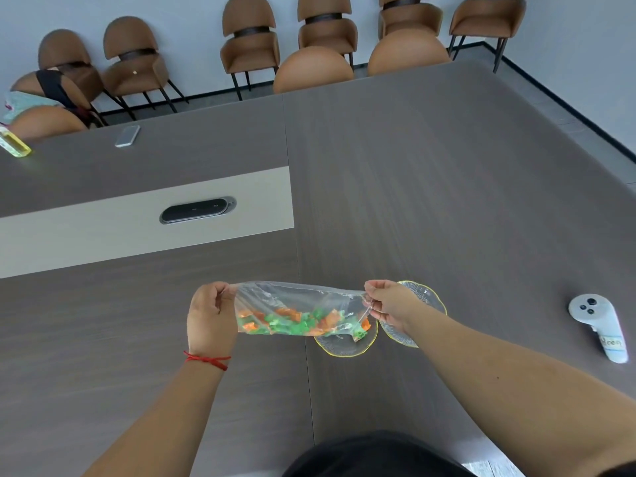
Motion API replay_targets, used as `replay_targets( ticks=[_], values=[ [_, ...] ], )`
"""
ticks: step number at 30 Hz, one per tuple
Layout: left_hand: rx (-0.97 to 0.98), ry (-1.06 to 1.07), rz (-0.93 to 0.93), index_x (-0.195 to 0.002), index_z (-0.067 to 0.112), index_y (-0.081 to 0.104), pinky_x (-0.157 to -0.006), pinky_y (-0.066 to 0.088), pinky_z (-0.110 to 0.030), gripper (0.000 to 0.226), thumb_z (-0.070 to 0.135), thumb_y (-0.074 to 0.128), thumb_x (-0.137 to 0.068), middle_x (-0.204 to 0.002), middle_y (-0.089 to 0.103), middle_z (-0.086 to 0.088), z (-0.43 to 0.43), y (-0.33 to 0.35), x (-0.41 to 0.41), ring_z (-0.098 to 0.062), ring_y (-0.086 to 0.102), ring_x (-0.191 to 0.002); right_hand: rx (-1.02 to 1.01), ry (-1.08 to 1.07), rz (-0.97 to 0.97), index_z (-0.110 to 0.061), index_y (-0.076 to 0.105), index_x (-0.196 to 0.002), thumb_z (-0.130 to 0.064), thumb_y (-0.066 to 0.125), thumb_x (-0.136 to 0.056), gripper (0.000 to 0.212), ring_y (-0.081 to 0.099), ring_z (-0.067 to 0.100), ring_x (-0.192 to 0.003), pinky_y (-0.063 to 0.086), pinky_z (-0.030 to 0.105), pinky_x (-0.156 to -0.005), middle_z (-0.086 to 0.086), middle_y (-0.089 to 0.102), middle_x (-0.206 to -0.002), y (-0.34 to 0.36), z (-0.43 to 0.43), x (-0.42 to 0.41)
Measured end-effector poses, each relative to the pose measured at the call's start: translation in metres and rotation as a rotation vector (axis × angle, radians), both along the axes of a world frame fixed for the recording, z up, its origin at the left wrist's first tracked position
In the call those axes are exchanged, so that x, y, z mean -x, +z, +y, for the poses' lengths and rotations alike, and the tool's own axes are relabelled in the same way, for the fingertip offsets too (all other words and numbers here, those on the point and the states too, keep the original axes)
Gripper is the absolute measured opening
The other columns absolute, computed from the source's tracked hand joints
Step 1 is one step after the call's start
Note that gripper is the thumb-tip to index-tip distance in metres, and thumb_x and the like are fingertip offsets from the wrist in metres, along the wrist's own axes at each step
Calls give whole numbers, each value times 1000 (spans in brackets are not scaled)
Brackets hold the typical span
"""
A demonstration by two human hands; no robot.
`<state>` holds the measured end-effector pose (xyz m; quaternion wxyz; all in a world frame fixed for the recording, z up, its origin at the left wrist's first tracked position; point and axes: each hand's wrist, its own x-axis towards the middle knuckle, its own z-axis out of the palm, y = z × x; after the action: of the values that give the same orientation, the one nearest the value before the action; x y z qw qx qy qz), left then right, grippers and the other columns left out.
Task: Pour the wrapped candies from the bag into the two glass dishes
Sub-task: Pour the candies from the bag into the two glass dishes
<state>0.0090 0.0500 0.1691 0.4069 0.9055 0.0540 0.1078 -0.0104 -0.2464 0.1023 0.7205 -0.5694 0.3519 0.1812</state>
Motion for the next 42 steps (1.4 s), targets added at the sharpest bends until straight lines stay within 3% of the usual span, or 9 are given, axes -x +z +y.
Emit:
replay_targets(
  ticks=[3,7,11,16,26,33,39,42],
  values=[
    [16,23,26,-85,14,58,-71,36,-28,13,21,51,-94,-89,56,-3,1,0,0,-20,52,-85,3,1,-16,-16,58,-94,-15,56,-97,3,62,13,-72,50,29,-75,2,59,-75,3,1,1],
    [47,41,-23,-85,15,59,-72,38,-31,14,22,51,-94,-87,56,-4,-1,5,5,-21,52,-83,26,21,-25,-17,58,-95,-14,56,-96,4,64,12,-73,48,38,-94,2,63,-79,6,3,0],
    [83,38,-67,-85,16,59,-68,40,-23,11,21,53,-93,-87,58,-5,-8,11,9,-20,52,-82,50,10,-11,-18,58,-95,-13,56,-96,5,66,12,-74,50,31,-79,2,65,-83,5,4,-2],
    [40,-30,-79,-84,16,58,-65,38,-18,12,22,54,-93,-85,57,-2,-13,17,7,-15,52,-77,54,-15,7,-18,57,-96,-12,56,-96,5,65,12,-74,48,39,-97,1,66,-84,2,5,-2],
    [91,54,-15,-86,15,61,-71,43,-28,12,22,54,-93,-87,58,-3,-11,13,4,-17,52,-80,50,-2,-17,-21,57,-91,-13,57,-95,9,65,15,-82,45,38,-97,1,67,-87,-4,4,3],
    [115,105,15,-88,15,61,-64,38,-22,15,25,52,-93,-88,59,-3,-12,14,1,-11,51,-74,47,-14,-18,-21,58,-92,-11,60,-93,10,66,21,-94,46,40,-101,5,69,-99,-5,4,5],
    [101,90,-13,-90,14,61,-63,38,-18,14,25,53,-93,-87,58,-3,-11,17,3,-14,51,-75,64,-22,-25,-20,60,-98,-12,61,-93,10,66,13,-85,49,31,-85,2,70,-97,0,3,4],
    [119,123,-6,-93,10,62,-67,38,-28,19,25,52,-93,-89,58,-4,-10,17,3,-20,52,-80,74,-30,-46,-20,60,-101,-12,62,-92,12,66,12,-84,48,28,-80,0,71,-93,1,2,3]
  ],
)
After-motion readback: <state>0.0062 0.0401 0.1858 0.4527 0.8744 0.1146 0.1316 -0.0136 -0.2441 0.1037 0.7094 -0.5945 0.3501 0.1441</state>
